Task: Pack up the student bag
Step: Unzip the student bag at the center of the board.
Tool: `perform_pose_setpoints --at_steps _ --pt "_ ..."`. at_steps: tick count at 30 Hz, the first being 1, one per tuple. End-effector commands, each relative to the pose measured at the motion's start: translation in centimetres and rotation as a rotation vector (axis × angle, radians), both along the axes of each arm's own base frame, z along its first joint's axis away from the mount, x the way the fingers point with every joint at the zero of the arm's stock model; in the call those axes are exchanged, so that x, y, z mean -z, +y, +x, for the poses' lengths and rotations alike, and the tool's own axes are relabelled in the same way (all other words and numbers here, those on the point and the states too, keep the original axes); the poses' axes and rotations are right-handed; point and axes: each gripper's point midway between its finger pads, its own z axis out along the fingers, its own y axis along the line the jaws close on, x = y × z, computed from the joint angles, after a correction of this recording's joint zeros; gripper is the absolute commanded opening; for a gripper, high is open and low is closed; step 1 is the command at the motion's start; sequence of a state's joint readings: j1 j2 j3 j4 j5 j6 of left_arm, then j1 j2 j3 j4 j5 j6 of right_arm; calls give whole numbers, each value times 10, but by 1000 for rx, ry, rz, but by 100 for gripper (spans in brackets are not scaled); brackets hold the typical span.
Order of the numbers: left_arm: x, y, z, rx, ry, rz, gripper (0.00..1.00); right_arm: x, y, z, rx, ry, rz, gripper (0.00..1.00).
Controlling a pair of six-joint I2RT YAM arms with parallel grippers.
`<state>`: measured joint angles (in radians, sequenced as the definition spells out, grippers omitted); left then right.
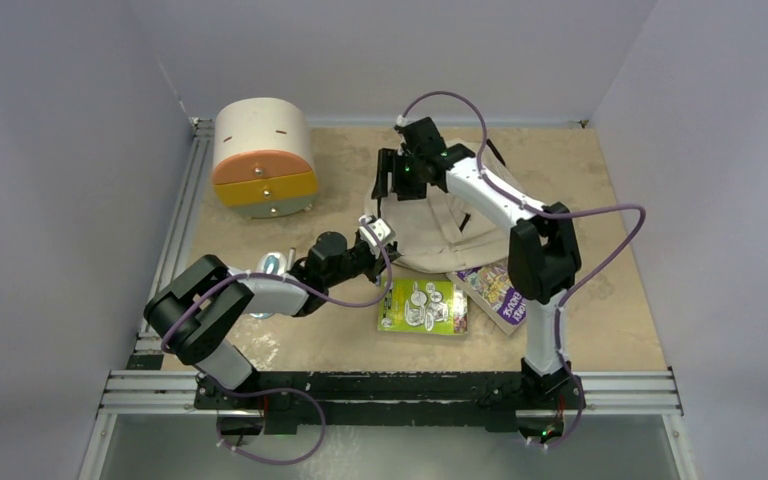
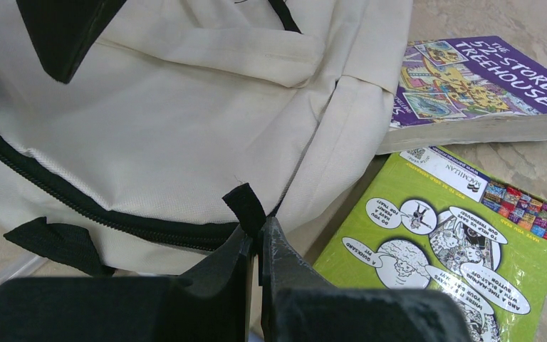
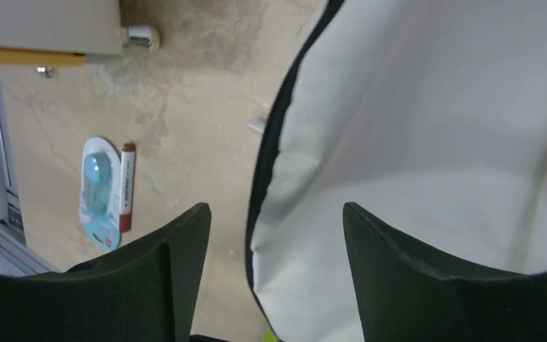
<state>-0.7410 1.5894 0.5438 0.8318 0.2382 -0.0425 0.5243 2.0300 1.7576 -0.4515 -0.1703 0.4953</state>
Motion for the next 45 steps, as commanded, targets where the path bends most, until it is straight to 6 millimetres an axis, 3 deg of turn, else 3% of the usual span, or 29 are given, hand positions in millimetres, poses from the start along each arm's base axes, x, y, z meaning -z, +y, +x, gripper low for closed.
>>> perform_pose_setpoints --at_steps 1,8,18,22,25,28,30,35,45 --pt "-17 -8 2 19 -47 -47 0 -8 19 -19 -72 -2 -1 71" --pt "-19 -10 3 24 -53 -48 0 16 18 -35 -58 38 -92 71" --pt "-19 -12 3 35 -57 -44 0 29 18 -26 -34 31 -150 60" --pt "-20 -12 4 35 -62 -39 0 30 23 -25 -56 38 -143 46" --pt "-23 -13 5 36 -71 -37 0 30 30 -35 -107 81 -107 28" --pt "-26 -13 8 32 -83 -34 0 23 33 -31 -92 69 -78 11" --pt "-29 -15 11 28 -90 -37 0 15 33 -26 -81 52 -47 0" --pt "-47 -20 24 15 -153 -28 0 -18 21 -6 -49 20 69 0" --pt "-116 -48 61 -8 -304 -107 0 -133 -53 40 103 -131 483 0"
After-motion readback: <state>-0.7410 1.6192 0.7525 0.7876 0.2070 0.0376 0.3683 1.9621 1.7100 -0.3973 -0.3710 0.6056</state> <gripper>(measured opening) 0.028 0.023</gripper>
